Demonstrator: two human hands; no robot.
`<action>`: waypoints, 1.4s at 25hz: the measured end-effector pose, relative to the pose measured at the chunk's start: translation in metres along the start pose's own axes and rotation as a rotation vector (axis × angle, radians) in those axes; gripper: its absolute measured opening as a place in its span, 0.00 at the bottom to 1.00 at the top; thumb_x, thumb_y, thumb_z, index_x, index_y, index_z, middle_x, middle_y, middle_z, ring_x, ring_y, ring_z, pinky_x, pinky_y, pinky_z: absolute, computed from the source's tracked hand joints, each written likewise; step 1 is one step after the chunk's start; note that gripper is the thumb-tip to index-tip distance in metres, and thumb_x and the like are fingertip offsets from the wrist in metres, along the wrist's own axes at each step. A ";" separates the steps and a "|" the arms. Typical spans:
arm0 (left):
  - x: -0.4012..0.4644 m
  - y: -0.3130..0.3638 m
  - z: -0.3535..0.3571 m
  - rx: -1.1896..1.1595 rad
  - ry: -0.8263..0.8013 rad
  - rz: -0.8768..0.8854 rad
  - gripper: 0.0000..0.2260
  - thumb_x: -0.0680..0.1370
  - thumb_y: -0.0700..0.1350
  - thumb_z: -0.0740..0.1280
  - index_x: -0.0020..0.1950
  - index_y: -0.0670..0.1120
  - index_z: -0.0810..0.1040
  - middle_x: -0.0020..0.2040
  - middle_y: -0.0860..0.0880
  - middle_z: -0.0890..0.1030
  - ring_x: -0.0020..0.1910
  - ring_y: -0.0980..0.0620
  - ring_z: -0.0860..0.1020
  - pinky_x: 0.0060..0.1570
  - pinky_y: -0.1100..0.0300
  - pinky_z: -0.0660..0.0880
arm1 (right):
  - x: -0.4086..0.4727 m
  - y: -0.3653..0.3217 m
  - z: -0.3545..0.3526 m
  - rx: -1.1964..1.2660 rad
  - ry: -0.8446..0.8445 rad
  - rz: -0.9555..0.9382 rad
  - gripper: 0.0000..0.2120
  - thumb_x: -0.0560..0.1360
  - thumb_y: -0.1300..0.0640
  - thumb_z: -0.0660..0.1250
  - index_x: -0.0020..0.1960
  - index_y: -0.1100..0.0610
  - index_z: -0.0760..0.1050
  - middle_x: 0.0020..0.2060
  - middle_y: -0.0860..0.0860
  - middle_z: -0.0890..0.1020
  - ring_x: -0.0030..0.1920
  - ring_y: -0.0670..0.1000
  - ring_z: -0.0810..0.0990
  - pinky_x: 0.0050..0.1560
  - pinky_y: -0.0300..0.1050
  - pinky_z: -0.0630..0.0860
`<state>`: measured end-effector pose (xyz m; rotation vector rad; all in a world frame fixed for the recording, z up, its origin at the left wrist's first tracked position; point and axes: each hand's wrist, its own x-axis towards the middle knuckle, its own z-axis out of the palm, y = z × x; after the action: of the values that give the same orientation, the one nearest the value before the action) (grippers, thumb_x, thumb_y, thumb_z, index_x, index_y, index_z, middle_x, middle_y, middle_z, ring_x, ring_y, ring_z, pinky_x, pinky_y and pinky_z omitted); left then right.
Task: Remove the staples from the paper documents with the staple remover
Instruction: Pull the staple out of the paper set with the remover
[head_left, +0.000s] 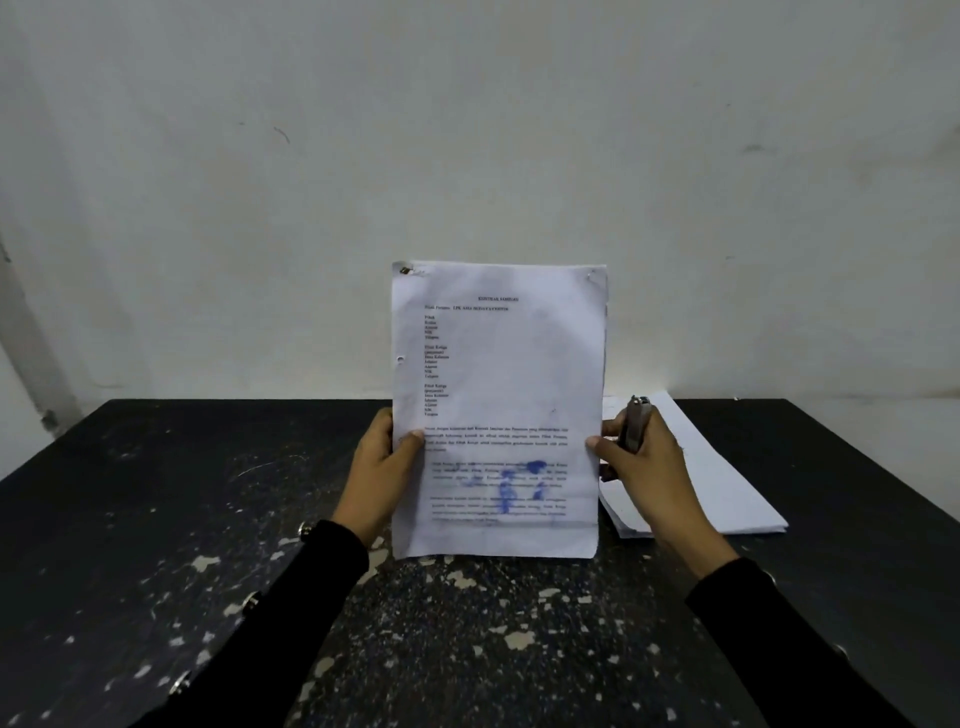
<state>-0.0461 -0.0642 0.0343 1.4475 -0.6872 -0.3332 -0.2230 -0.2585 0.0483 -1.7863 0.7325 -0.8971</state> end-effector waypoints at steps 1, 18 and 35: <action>0.004 0.002 0.007 -0.005 0.001 -0.011 0.09 0.81 0.39 0.60 0.61 0.45 0.73 0.58 0.48 0.79 0.55 0.49 0.80 0.54 0.56 0.78 | 0.004 -0.002 -0.006 0.006 0.027 0.003 0.13 0.73 0.63 0.70 0.40 0.53 0.66 0.45 0.57 0.83 0.48 0.59 0.83 0.47 0.62 0.81; 0.088 -0.041 0.189 0.090 -0.297 -0.382 0.08 0.77 0.40 0.62 0.53 0.43 0.79 0.57 0.45 0.82 0.56 0.43 0.81 0.61 0.43 0.76 | 0.109 0.070 -0.133 -0.224 0.158 0.290 0.12 0.73 0.67 0.69 0.51 0.59 0.69 0.51 0.60 0.81 0.47 0.56 0.79 0.39 0.45 0.75; 0.109 -0.079 0.222 0.609 -0.315 -0.303 0.19 0.71 0.43 0.75 0.58 0.38 0.74 0.55 0.41 0.82 0.46 0.44 0.82 0.41 0.54 0.80 | 0.146 0.143 -0.138 -0.609 0.129 0.283 0.11 0.73 0.65 0.69 0.49 0.59 0.68 0.50 0.59 0.81 0.48 0.58 0.80 0.48 0.52 0.78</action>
<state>-0.0827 -0.3152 -0.0229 2.1161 -0.8684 -0.6339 -0.2704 -0.4928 -0.0131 -2.0778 1.4176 -0.6377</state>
